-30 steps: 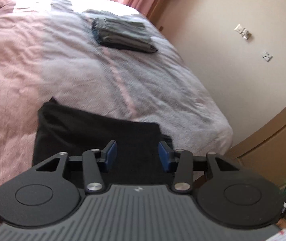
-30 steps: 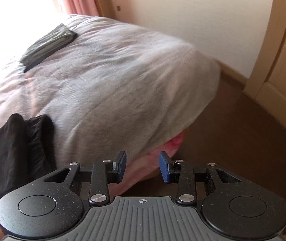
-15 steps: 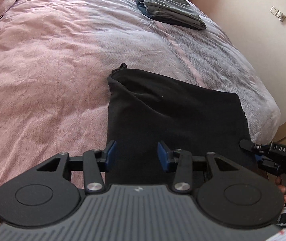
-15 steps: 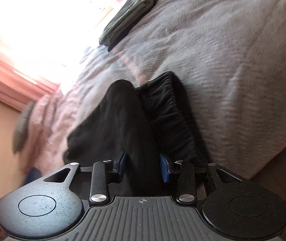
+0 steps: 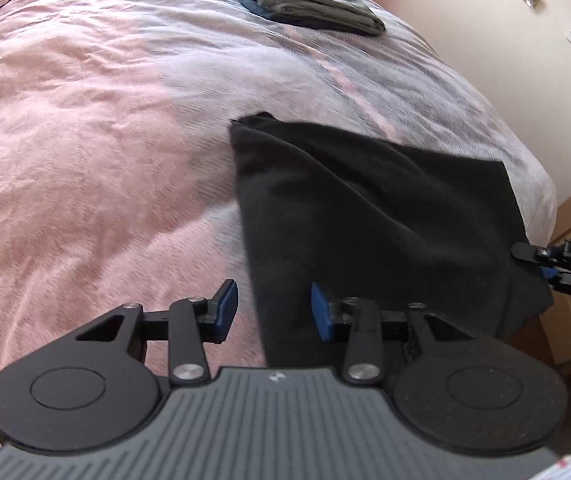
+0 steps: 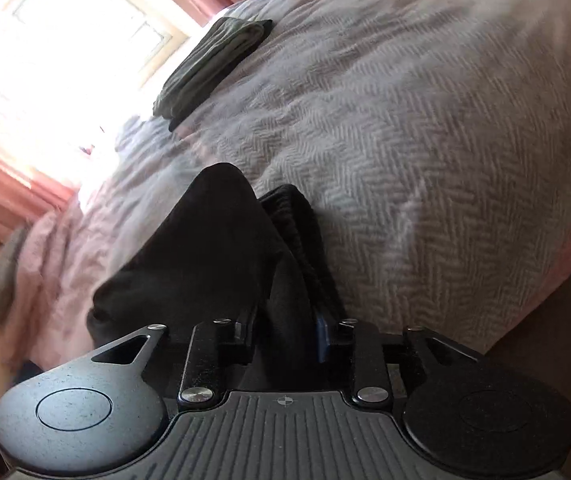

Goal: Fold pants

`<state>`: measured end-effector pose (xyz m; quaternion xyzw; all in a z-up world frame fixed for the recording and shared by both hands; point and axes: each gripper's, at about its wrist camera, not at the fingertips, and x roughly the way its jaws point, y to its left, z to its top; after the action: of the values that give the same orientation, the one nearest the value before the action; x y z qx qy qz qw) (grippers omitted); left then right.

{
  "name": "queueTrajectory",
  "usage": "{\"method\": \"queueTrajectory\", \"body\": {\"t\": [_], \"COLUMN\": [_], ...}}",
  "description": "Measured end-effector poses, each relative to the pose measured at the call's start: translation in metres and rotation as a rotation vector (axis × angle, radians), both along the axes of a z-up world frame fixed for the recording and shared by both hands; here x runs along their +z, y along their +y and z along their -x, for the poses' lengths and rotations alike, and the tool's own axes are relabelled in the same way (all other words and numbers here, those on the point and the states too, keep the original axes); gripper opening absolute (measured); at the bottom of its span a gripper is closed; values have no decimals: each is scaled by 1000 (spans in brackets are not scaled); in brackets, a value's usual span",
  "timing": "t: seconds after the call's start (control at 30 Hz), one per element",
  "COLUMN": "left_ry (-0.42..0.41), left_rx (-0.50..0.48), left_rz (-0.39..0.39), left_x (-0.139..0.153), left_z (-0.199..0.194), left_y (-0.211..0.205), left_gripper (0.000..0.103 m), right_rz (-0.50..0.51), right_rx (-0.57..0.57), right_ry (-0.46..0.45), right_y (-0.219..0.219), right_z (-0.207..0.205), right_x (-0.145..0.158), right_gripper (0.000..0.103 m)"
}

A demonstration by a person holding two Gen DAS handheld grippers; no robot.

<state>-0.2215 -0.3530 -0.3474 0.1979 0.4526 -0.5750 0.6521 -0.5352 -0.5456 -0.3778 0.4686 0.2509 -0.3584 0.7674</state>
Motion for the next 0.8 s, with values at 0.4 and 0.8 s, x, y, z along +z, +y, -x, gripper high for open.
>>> {"method": "queueTrajectory", "body": {"t": [0.4, 0.8], "left_ry": [52, 181], "left_rx": [74, 120], "left_rz": [51, 39], "left_x": [-5, -22], "left_z": [-52, -69], "left_y": [-32, -25], "left_gripper": [34, 34], "right_rz": [218, 75], "right_rx": [82, -107], "right_ry": [-23, 71], "right_y": [-41, -60], "right_z": [-63, -53], "right_x": [16, 20], "right_gripper": [26, 36]}}
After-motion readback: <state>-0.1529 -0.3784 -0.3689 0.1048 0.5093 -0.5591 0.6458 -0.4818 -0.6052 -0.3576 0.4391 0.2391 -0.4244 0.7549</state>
